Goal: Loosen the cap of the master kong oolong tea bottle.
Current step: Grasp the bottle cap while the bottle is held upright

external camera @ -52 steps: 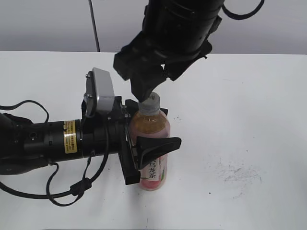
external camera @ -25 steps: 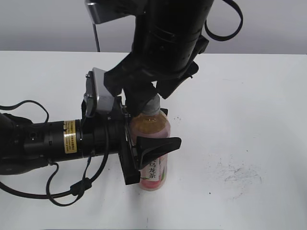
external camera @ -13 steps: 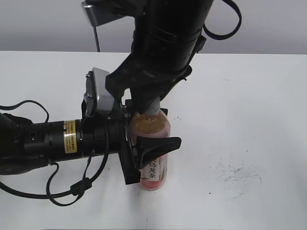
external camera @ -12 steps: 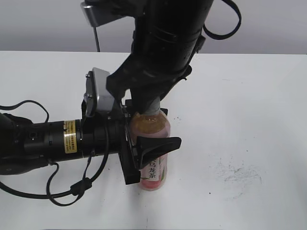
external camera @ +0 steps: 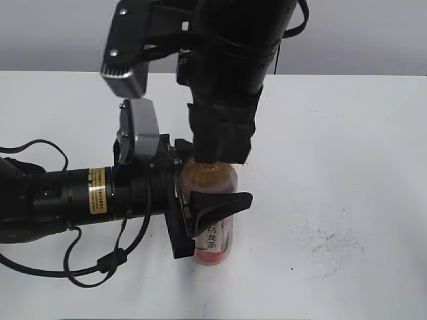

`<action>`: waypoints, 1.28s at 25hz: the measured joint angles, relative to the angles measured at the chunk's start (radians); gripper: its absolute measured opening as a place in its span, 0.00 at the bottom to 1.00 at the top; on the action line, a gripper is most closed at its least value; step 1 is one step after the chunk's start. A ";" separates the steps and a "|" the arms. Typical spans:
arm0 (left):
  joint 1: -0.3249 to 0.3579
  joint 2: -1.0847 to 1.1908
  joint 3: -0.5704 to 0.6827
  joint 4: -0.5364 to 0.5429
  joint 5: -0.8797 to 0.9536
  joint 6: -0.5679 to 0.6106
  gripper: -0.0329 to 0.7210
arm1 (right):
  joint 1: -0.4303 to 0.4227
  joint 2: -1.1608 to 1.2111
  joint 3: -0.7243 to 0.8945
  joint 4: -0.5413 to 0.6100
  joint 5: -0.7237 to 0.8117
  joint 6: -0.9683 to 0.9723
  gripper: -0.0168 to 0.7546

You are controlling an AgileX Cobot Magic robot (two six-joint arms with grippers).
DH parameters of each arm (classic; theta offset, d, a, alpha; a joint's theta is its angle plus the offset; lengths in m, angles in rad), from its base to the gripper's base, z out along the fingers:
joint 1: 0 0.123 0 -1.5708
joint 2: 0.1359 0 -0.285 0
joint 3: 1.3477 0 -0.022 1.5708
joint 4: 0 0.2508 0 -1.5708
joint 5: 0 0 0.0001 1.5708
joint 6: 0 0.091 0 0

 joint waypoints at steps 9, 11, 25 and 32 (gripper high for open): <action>0.000 0.000 0.000 0.007 -0.002 0.007 0.64 | 0.002 0.000 -0.002 0.022 0.013 -0.725 0.38; 0.000 0.000 0.000 0.010 -0.003 0.008 0.64 | 0.009 0.000 -0.002 0.017 0.015 -0.897 0.38; 0.000 0.000 0.000 0.019 -0.007 0.009 0.64 | 0.031 -0.010 0.001 -0.007 0.021 -1.616 0.38; 0.000 0.000 0.000 0.018 -0.008 0.007 0.64 | 0.033 -0.014 0.001 0.002 0.019 -1.289 0.45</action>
